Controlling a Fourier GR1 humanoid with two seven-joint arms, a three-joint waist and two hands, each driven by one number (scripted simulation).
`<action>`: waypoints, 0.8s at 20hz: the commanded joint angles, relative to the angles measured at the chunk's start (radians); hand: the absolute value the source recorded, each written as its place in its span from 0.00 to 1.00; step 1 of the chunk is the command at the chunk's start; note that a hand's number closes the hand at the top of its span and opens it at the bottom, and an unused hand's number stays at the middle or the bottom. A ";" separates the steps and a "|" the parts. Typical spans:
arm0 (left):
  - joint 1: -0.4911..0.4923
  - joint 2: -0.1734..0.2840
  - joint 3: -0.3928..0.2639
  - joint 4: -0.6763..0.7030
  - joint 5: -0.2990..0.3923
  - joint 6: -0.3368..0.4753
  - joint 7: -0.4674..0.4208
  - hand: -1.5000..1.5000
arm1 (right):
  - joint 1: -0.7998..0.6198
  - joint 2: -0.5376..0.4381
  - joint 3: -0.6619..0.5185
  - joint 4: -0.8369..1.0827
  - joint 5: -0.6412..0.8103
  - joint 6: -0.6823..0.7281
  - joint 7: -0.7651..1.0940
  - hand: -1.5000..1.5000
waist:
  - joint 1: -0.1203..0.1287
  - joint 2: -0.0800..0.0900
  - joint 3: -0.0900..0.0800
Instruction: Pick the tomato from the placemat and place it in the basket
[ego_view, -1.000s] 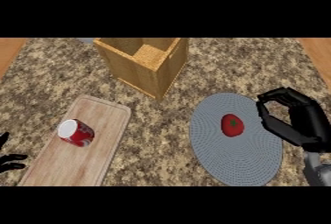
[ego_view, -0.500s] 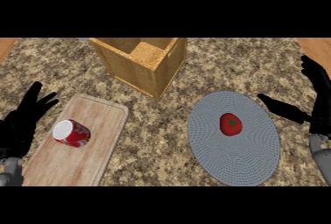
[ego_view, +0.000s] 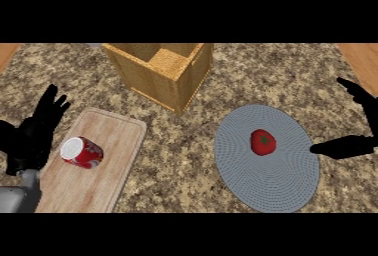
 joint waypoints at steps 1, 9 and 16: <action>-0.038 -0.034 -0.019 0.029 -0.023 0.013 -0.010 0.50 | -0.078 -0.074 0.000 -0.138 -0.123 0.198 0.258 0.00 | 0.014 0.004 0.003; 0.016 -0.060 -0.005 -0.054 -0.066 -0.006 0.008 0.50 | 0.097 -0.036 -0.151 -0.307 -0.152 0.229 0.317 0.00 | 0.029 0.006 0.008; -0.046 -0.084 0.039 0.048 -0.071 -0.057 -0.008 0.50 | 0.157 0.144 -0.146 -0.252 0.024 0.133 0.187 0.00 | 0.031 0.008 0.008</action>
